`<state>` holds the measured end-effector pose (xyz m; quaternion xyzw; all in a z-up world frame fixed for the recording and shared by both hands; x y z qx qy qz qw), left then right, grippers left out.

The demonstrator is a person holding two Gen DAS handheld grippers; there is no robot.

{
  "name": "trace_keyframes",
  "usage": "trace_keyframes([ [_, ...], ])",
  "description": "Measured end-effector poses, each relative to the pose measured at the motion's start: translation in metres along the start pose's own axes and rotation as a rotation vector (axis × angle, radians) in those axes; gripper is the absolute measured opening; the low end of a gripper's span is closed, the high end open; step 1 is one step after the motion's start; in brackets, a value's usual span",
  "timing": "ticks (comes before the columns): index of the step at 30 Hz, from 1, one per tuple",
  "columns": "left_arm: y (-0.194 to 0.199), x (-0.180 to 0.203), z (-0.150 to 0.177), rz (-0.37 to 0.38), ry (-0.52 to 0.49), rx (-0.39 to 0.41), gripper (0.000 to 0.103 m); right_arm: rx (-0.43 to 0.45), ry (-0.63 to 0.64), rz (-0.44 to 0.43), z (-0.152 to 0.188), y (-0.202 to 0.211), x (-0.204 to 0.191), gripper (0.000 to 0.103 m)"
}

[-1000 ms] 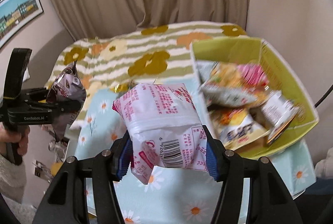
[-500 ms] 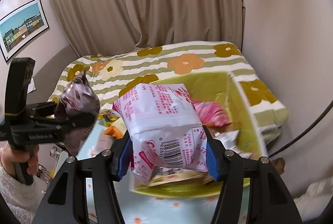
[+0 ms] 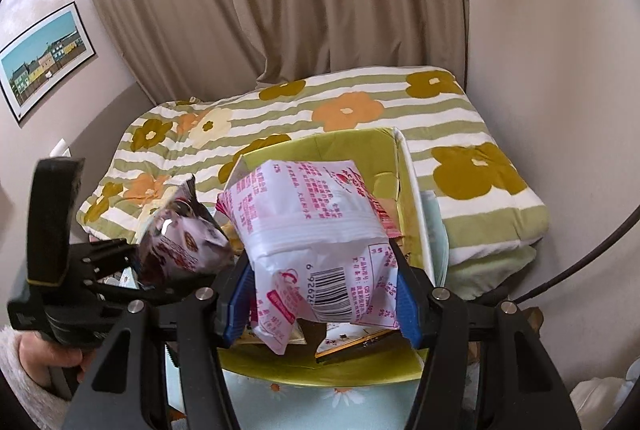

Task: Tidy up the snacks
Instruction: 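Carry both packs over the cardboard box and open both tools to drop them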

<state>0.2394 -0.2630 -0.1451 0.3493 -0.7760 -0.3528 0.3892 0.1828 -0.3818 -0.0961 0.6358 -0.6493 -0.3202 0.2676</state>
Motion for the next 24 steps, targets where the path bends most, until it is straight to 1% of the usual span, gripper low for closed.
trace_keyframes([
  [2, -0.004, 0.004, 0.001, 0.011, -0.005, -0.01, 0.084, -0.003, -0.008, 0.002, 0.001, 0.0, 0.004, 0.055],
  [3, -0.006, 0.004, 0.002, 0.016, -0.011, -0.012, 0.101, -0.003, -0.009, 0.004, 0.002, 0.0, 0.006, 0.055],
  [4, -0.005, 0.007, 0.002, 0.017, -0.025, -0.004, 0.103, -0.005, -0.01, 0.006, 0.002, 0.0, 0.007, 0.055],
  [8, 0.004, 0.009, 0.006, 0.005, -0.046, -0.002, 0.103, -0.006, -0.028, 0.009, 0.002, -0.002, 0.014, 0.055],
  [11, 0.02, 0.004, 0.01, -0.008, -0.036, 0.036, 0.103, -0.011, -0.041, 0.007, 0.004, -0.004, 0.015, 0.056],
  [14, 0.04, -0.001, 0.013, -0.013, -0.028, 0.093, 0.103, -0.029, -0.04, 0.006, 0.007, -0.01, 0.015, 0.056],
  [18, 0.053, -0.01, 0.014, -0.034, -0.01, 0.119, 0.103, -0.047, -0.031, 0.007, 0.01, -0.013, 0.011, 0.058],
  [20, 0.057, -0.015, 0.016, -0.031, 0.007, 0.129, 0.103, -0.056, -0.025, 0.0, 0.009, -0.014, 0.008, 0.064],
  [21, 0.059, -0.018, 0.017, -0.029, 0.018, 0.132, 0.103, -0.047, -0.022, 0.0, 0.009, -0.013, 0.007, 0.073],
  [22, 0.06, -0.02, 0.018, -0.027, 0.025, 0.135, 0.103, -0.028, -0.021, -0.005, 0.008, -0.011, 0.006, 0.089],
  [24, 0.061, -0.023, 0.02, -0.031, 0.035, 0.141, 0.103, 0.013, -0.029, -0.024, 0.007, -0.007, 0.007, 0.101],
])
Point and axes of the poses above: each gripper's, at about its wrist camera, not at the fingertips, and y roughly against the way its jaws point, x to its right, z to its underside, the point moved 3 cm from there along -y, roughly the way its jaws point, and after that the axes turned 14 degrees about z, right-handed, at the moved point
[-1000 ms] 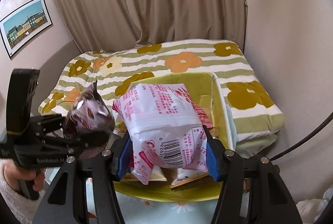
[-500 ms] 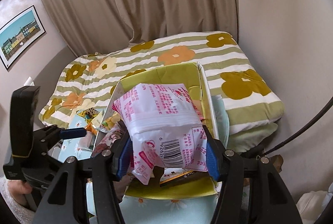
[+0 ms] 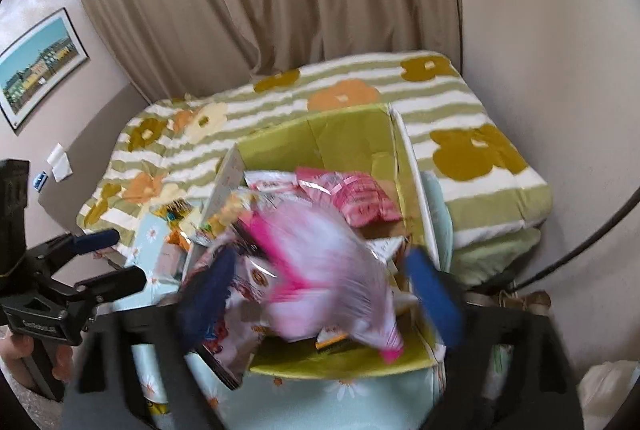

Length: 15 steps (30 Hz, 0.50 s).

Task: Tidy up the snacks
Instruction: 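Carry both packs over the cardboard box and open both tools to drop them, then move both tools back toward the gold and orange packets on the table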

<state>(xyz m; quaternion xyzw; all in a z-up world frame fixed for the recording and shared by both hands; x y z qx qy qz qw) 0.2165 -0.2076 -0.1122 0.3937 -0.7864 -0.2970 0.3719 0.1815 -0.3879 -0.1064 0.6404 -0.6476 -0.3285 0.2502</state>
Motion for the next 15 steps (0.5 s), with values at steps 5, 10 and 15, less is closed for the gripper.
trace_keyframes([
  [5, 0.004, -0.013, 0.01, -0.025, 0.035, 0.006, 0.103, 0.005, -0.014, 0.012, 0.004, -0.001, 0.004, 0.101],
  [10, 0.008, -0.028, 0.022, -0.038, 0.096, -0.001, 0.103, -0.032, -0.001, -0.006, 0.008, -0.002, 0.002, 0.101],
  [15, 0.02, -0.036, 0.031, -0.072, 0.13, 0.013, 0.103, -0.025, 0.029, -0.011, 0.005, 0.002, -0.003, 0.101],
])
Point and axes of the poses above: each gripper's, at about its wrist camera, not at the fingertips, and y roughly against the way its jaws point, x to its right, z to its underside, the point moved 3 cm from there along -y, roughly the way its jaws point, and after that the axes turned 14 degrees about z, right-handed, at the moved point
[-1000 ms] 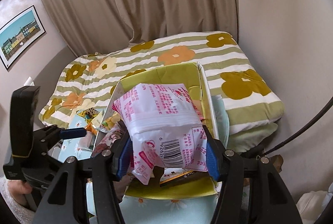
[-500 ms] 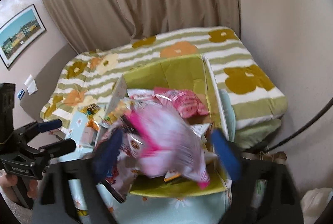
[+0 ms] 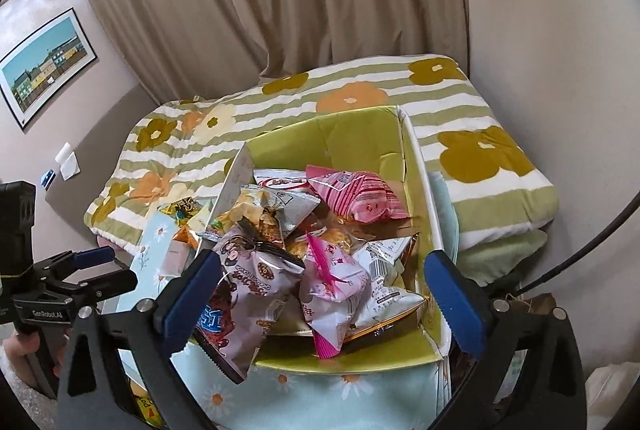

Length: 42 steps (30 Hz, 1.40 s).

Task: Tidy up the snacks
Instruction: 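Move both tools back toward the gold and orange packets on the table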

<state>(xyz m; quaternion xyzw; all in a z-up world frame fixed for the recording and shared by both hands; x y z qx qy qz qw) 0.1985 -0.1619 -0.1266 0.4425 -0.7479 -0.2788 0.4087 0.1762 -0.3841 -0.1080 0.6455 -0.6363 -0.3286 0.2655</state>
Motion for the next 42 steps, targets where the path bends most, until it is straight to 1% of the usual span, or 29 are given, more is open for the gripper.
trace_keyframes([
  [5, 0.019, -0.017, 0.012, -0.061, 0.037, 0.01, 0.103, -0.001, 0.026, -0.027, -0.001, -0.001, -0.011, 0.101],
  [9, 0.036, -0.036, 0.027, -0.102, 0.062, 0.018, 0.103, 0.021, 0.056, -0.047, 0.0, 0.001, -0.026, 0.101],
  [14, 0.052, -0.062, 0.038, -0.112, 0.085, 0.033, 0.103, 0.027, 0.056, -0.075, -0.003, 0.005, -0.051, 0.101],
  [18, 0.061, -0.086, 0.036, -0.091, 0.086, 0.042, 0.103, 0.058, 0.084, -0.054, -0.004, 0.008, -0.081, 0.101],
  [23, 0.068, -0.122, 0.02, -0.058, 0.04, 0.028, 0.103, 0.077, 0.061, -0.042, -0.008, 0.008, -0.129, 0.101],
  [27, 0.074, -0.157, 0.004, -0.03, 0.004, 0.01, 0.103, 0.059, 0.059, -0.023, -0.009, -0.005, -0.168, 0.101],
  [32, 0.076, -0.204, -0.018, 0.024, -0.016, -0.006, 0.103, 0.045, 0.024, 0.0, -0.013, -0.024, -0.207, 0.101],
  [35, 0.071, -0.228, -0.03, 0.058, -0.025, -0.022, 0.103, 0.037, 0.019, 0.018, -0.013, -0.036, -0.228, 0.101],
  [37, 0.064, -0.245, -0.041, 0.091, -0.033, -0.047, 0.103, 0.021, 0.014, 0.027, -0.012, -0.047, -0.242, 0.101],
  [39, 0.056, -0.254, -0.049, 0.109, -0.045, -0.068, 0.103, 0.003, 0.014, 0.032, -0.01, -0.055, -0.251, 0.101],
  [42, 0.039, -0.267, -0.064, 0.128, -0.092, -0.109, 0.103, -0.031, 0.043, 0.047, -0.007, -0.069, -0.263, 0.101],
])
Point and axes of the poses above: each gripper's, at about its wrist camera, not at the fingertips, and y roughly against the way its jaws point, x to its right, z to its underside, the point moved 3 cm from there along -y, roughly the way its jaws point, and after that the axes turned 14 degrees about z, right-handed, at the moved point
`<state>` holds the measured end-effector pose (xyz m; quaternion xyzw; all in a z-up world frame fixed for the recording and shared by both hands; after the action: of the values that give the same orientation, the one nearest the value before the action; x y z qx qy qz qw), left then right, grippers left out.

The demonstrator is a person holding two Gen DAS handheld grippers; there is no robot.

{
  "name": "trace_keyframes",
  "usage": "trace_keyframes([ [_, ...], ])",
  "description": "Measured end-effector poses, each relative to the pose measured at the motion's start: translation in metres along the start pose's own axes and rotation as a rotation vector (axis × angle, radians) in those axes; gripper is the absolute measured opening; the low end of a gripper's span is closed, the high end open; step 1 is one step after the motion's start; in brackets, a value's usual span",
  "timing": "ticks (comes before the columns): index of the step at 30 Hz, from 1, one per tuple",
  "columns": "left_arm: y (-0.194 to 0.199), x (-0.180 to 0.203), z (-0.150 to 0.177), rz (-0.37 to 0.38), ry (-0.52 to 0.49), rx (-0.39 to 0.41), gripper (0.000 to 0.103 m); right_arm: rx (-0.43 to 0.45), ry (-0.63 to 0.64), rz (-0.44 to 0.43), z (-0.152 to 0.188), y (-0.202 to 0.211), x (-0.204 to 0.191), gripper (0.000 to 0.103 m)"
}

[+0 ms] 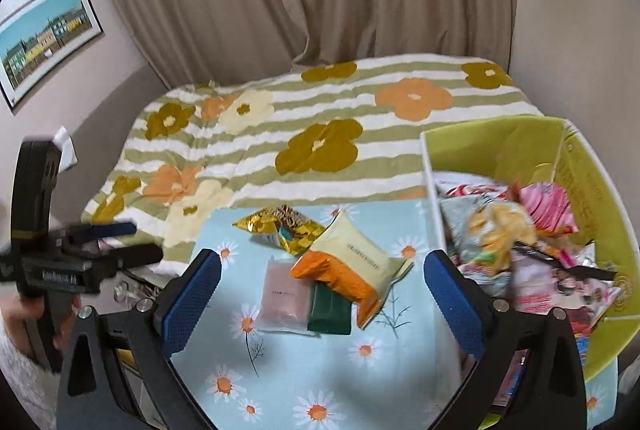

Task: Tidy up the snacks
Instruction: 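Move both tools back toward the gold and orange packets on the table, then grasp the gold chocolate packet with the left tool while the right tool grasps the orange-cream bag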

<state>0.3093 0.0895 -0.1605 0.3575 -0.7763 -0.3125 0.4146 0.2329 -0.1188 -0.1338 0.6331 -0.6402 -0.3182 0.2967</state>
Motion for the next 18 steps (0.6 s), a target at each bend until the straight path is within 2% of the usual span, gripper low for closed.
trace_keyframes([
  [9, -0.073, -0.015, -0.047, -0.012, -0.317, -0.253, 0.103, -0.136, 0.215, 0.013, -0.004, -0.054, -0.016, 0.101],
  [14, -0.117, -0.019, -0.06, -0.01, -0.468, -0.406, 0.103, -0.222, 0.369, -0.018, 0.001, -0.086, -0.029, 0.101],
  [18, -0.149, -0.015, -0.061, -0.013, -0.639, -0.532, 0.103, -0.278, 0.498, -0.029, 0.005, -0.106, -0.039, 0.101],
])
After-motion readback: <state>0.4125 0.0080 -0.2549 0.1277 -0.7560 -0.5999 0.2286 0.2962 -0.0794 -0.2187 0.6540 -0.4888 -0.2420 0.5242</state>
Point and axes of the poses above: each gripper's, at about its wrist camera, not at the fingertips, and y roughly against the way its jaws point, x to its right, z to its underside, the point moved 3 cm from there along -y, roughly the way its jaws point, and after that the axes turned 14 degrees about z, right-handed, at the moved point
